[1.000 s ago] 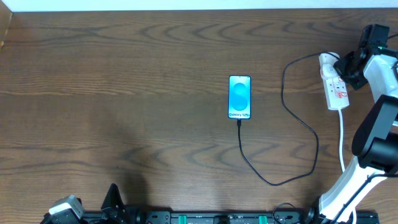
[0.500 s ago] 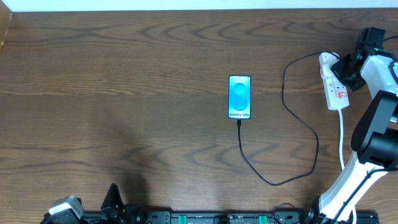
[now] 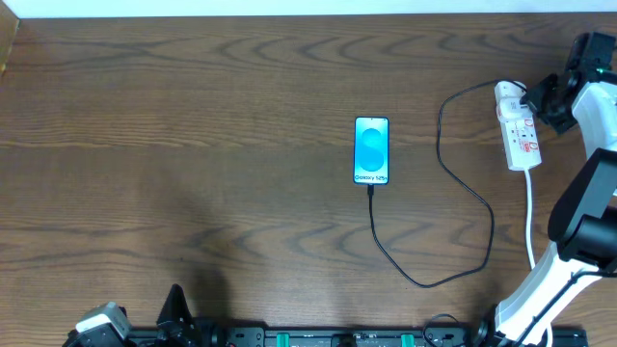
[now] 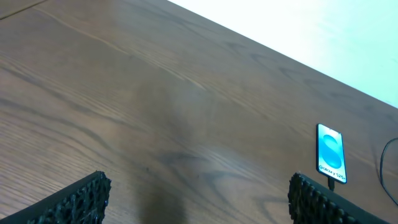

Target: Plug charger to phone and switch on socket

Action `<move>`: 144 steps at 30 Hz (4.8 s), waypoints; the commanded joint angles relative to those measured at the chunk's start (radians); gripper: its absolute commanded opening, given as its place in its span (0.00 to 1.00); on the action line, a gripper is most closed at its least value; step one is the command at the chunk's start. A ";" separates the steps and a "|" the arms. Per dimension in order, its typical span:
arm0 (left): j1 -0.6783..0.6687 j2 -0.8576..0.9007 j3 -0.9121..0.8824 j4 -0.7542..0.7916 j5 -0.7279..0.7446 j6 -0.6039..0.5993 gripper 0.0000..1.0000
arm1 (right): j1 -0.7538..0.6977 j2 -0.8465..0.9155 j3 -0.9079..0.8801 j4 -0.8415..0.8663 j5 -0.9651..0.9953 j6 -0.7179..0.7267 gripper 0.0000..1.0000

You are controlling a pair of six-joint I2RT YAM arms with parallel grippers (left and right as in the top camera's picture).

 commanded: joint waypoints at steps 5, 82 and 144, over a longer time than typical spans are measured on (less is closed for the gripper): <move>0.005 -0.009 -0.001 -0.001 -0.006 0.003 0.91 | -0.004 -0.026 0.003 -0.015 -0.010 -0.045 0.01; 0.007 -0.112 0.038 -0.047 -0.006 0.003 0.91 | 0.121 -1.022 0.002 -0.048 -0.298 0.010 0.01; 0.007 -0.112 -0.785 1.011 -0.009 0.002 0.91 | 0.153 -1.119 0.002 -0.037 -0.324 0.009 0.07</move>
